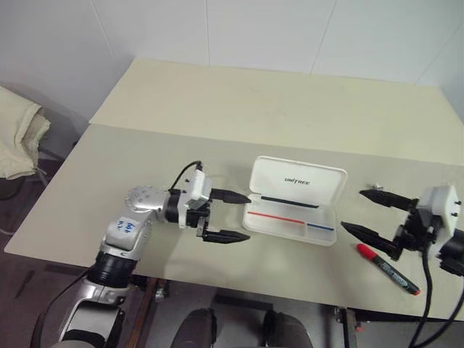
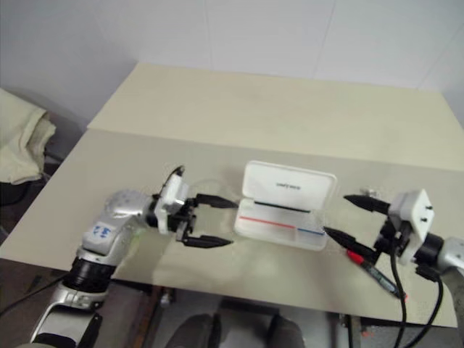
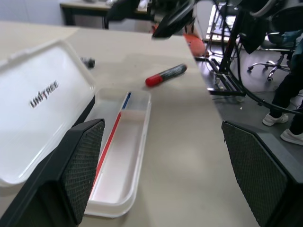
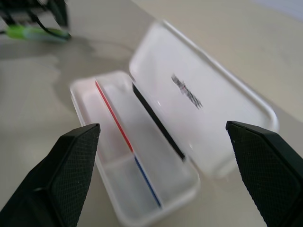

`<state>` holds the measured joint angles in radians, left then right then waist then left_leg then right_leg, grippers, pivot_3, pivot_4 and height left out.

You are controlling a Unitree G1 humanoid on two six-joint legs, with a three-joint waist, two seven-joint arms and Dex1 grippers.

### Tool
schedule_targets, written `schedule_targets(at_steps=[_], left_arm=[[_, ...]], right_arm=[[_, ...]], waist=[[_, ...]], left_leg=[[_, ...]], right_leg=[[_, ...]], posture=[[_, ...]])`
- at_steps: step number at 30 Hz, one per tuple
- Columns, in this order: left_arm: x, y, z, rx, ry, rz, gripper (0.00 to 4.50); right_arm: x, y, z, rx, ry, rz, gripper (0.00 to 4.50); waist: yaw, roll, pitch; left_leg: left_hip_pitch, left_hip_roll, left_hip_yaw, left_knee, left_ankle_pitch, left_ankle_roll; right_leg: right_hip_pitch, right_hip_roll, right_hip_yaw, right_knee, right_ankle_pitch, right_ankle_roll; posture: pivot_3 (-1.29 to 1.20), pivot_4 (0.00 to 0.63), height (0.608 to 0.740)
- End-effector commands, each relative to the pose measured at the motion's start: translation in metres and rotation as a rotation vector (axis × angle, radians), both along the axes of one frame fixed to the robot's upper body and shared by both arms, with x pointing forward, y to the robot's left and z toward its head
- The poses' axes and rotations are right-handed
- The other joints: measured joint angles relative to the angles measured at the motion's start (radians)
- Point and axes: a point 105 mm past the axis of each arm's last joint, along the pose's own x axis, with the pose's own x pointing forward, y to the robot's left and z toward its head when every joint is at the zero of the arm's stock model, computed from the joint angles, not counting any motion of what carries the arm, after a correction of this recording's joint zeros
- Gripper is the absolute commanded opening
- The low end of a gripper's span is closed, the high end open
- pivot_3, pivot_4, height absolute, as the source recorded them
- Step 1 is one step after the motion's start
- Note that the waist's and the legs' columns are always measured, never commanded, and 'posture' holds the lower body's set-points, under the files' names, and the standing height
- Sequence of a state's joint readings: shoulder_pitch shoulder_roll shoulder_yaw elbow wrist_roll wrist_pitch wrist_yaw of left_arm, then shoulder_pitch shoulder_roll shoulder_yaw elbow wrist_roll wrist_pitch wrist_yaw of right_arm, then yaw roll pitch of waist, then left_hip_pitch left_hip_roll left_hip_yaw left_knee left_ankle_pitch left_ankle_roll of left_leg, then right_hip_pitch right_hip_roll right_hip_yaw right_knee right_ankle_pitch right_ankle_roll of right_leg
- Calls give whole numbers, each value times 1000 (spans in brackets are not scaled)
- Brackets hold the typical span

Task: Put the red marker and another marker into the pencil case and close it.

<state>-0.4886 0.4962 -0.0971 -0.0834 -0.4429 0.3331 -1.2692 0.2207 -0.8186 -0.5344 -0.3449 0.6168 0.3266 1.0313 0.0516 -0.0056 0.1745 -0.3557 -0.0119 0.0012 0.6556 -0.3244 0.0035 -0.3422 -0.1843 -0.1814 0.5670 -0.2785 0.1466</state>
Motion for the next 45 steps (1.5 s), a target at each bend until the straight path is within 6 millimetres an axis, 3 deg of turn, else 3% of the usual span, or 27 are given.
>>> schedule_targets(at_steps=[1, 5, 9, 15, 26, 37, 41, 45], left_arm=[[0, 27, 27, -45, -73, 73, 4235], [3, 41, 37, -62, -101, 139, 4235], [0, 50, 35, -37, -96, 145, 4235], [4, 58, 38, -19, -114, 154, 4235], [7, 64, 35, 9, -146, 123, 4235], [19, 59, 40, -14, -193, 124, 4292], [21, 57, 40, -18, -201, 116, 4292], [24, 55, 38, -18, -206, 113, 4292]], right_arm=[[-11, -27, -4, -40, 24, -125, 4500], [-26, -39, -22, -62, 102, -178, 4500], [-38, -45, -40, -79, 176, -165, 4500], [-42, -58, -63, -86, 252, -187, 4500], [-50, -64, -99, -87, 297, -238, 4500], [-39, -50, -99, -69, 211, -206, 611], [-32, -42, -91, -65, 169, -181, 585], [-19, -34, -70, -76, 97, -143, 585]], waist=[[-1, 0, 0], [-1, 1, 0], [-2, 1, 0], [-2, 1, 0], [-3, 1, 1], [-6, 1, 1], [-11, 1, 1], [-21, 1, 1]], left_leg=[[0, 0, 0, 0, 0, 0], [2, 0, 3, -2, 0, 0], [3, 1, 5, -3, -1, 0], [4, 1, 6, -4, -1, 0], [4, 3, 8, -4, -2, -2], [5, 6, 9, -3, -3, -3], [5, 6, 10, -3, -3, -3], [5, 7, 10, -3, -3, -4]], right_leg=[[0, 0, 0, 0, 0, 0], [0, 0, 3, 0, 0, 0], [0, 1, 5, 0, 0, 0], [-1, 1, 6, -1, 0, 0], [-2, 3, 7, -1, 0, 0], [-2, 6, 8, -1, 0, -1], [-2, 7, 9, -1, 1, -2], [-2, 7, 10, -1, 1, -2]], posture=[[0, 150, 740], [0, 150, 740], [0, 150, 740], [0, 150, 740], [0, 150, 740], [0, 150, 740], [0, 150, 740], [0, 150, 740]])
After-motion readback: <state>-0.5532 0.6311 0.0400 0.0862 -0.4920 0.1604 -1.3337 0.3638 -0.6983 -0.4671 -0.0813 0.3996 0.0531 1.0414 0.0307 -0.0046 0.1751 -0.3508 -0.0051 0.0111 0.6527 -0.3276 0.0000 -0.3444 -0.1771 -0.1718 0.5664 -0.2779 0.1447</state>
